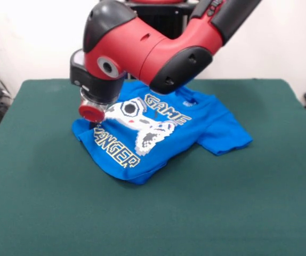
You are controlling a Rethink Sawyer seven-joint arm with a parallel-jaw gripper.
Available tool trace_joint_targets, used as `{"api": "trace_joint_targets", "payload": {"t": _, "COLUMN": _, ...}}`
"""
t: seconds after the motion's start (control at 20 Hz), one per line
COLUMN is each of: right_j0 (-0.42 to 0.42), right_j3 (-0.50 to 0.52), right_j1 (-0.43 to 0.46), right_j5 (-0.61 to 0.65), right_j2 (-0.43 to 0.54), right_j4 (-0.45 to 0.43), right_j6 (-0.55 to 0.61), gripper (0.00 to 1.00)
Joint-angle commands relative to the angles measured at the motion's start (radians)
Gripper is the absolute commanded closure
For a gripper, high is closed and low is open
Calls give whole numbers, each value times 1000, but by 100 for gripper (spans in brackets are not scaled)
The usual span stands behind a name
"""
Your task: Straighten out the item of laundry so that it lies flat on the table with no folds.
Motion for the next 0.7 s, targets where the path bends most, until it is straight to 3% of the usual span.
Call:
{"api": "trace_joint_targets", "payload": {"t": 0.05, "right_j0": 8, "right_j3": -30, "right_j1": 48, "right_j5": 54, "right_j2": 89, "right_j4": 75, "right_j6": 231, "gripper": 100}}
{"api": "trace_joint_targets", "payload": {"t": 0.7, "right_j0": -46, "right_j3": -4, "right_j1": -11, "right_j5": 102, "right_j2": 120, "right_j4": 111, "right_j6": 70, "gripper": 100}}
